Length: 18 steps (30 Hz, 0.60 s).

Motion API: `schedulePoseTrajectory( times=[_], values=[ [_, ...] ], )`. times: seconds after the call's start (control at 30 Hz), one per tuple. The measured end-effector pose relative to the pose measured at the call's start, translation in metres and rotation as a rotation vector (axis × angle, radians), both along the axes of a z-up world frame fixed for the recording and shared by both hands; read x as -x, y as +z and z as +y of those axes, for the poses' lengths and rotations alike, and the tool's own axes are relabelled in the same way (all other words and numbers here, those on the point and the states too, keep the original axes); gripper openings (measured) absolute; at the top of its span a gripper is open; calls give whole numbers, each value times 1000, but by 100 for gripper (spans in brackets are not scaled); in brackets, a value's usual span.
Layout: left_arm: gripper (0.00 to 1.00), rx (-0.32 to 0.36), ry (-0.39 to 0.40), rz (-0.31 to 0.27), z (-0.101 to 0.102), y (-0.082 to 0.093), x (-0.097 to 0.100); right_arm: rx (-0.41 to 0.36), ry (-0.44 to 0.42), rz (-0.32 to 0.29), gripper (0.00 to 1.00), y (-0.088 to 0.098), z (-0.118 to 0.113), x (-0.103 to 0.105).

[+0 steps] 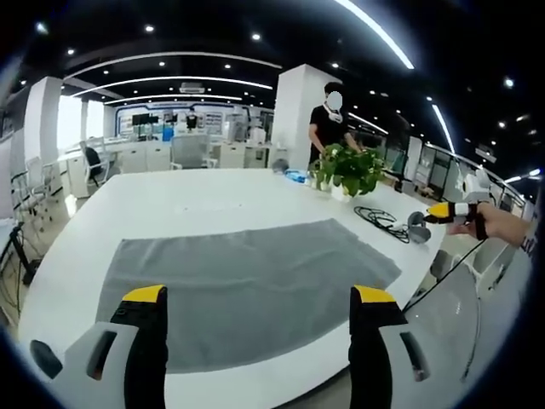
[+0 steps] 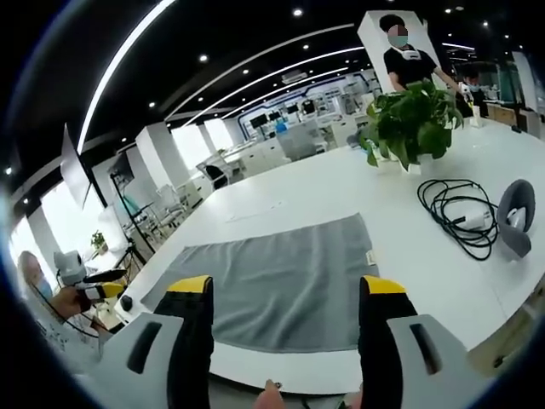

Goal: Fold the towel on the table until its edges align and the towel forms a compact rectangular stack.

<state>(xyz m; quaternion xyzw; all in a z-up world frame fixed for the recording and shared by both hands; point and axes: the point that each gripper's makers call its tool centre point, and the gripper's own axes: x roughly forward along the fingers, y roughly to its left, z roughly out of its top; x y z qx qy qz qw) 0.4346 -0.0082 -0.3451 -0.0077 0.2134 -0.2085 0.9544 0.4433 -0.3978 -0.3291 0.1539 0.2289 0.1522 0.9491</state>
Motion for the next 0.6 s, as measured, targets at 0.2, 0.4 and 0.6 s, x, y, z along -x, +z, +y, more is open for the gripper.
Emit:
schedulePoseTrajectory(
  times=[0.2, 0.4, 0.6],
  values=[
    [91, -40, -32, 13, -12, -1, 0, 1, 2, 12, 68, -3, -4, -1],
    [91, -88, -72, 28, -24, -7, -1, 5, 5, 12, 68, -5, -13, -6],
    [90, -84, -127, 15, -46, -2, -8, 20, 5, 10, 67, -5, -24, -13]
  ],
)
